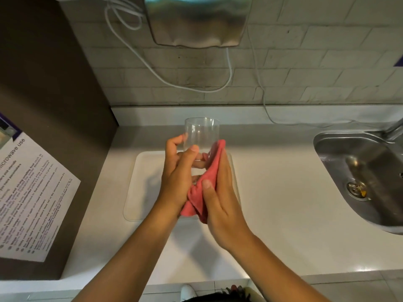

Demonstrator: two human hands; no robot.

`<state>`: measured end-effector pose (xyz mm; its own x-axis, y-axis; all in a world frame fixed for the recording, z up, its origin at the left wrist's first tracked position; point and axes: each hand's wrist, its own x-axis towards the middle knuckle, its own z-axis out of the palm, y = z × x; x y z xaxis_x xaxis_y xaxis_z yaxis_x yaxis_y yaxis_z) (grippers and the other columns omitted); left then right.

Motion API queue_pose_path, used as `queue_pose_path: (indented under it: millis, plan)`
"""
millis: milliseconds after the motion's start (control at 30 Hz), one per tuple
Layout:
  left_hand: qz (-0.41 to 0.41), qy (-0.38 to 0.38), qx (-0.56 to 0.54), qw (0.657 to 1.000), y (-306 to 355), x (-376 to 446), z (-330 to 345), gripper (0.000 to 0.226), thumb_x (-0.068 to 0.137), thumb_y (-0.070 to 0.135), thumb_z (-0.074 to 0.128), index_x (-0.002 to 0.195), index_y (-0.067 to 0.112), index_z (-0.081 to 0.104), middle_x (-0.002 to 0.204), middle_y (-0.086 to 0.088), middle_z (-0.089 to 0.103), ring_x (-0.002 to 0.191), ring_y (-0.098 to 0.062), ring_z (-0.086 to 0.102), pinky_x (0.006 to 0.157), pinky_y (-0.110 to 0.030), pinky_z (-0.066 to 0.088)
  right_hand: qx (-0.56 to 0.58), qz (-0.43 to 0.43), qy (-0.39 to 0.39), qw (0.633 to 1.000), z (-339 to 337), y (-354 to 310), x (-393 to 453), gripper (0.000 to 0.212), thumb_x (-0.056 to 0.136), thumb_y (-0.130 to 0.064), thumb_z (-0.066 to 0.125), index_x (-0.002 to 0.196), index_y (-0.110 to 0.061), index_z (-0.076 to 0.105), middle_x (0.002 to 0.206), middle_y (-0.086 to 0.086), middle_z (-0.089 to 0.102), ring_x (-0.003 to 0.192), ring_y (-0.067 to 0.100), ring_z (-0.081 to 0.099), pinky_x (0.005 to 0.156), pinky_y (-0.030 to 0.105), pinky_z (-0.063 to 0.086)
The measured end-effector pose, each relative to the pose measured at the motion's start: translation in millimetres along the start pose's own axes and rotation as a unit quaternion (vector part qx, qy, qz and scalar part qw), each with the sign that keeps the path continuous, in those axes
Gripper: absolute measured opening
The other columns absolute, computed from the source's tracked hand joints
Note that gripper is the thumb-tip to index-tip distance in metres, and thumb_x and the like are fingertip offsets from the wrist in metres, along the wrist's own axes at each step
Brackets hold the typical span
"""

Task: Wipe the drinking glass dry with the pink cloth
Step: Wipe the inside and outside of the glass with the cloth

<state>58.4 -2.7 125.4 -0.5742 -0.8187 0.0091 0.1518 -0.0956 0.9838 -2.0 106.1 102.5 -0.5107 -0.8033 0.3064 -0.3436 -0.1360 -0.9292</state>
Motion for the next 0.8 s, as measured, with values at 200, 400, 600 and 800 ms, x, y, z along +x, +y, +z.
queue_pose_path:
  millis: [200,400,600,800]
  plan:
    - [-0.022,-0.029,-0.013,0.999,-11,-11,8,0.027,0.084,0.063,0.062,0.111,0.062,0.059,0.093,0.015,0.081,0.092,-0.014,0.081,0.075,-0.035,0.065,0.034,0.042,0.053,0.997,-22,-13,43,0.068,0.114,-0.033,0.035,0.175,-0.021,0.008,0.182,-0.008,0.02,0.168,0.008,0.025,0.138,0.046,0.025]
    - [-0.001,-0.008,-0.008,1.0,7,6,0,0.038,0.087,0.055,0.062,0.122,0.044,0.057,0.09,0.003,0.08,0.091,-0.015,0.079,0.077,-0.039,0.063,-0.002,-0.008,0.01,1.0,0,-7,4,0.07,0.114,-0.018,0.035,0.174,-0.013,-0.001,0.18,-0.021,0.013,0.166,-0.006,0.017,0.133,0.016,0.019]
    - [-0.054,-0.046,-0.045,0.996,-2,-6,6,0.019,0.091,0.052,0.064,0.109,0.051,0.064,0.1,0.003,0.083,0.092,-0.018,0.082,0.07,-0.031,0.063,0.05,0.041,0.052,0.997,-21,-14,40,0.069,0.112,-0.032,0.034,0.175,-0.018,0.009,0.179,-0.002,0.03,0.164,0.017,0.036,0.134,0.05,0.033]
    - [-0.026,-0.014,-0.038,0.999,9,7,1,0.03,0.093,0.044,0.062,0.123,0.038,0.059,0.089,-0.003,0.079,0.09,-0.02,0.077,0.073,-0.032,0.063,0.042,0.004,0.02,0.999,-5,-14,14,0.07,0.113,-0.018,0.034,0.174,-0.015,-0.002,0.182,-0.019,0.011,0.168,0.0,0.019,0.137,0.029,0.022]
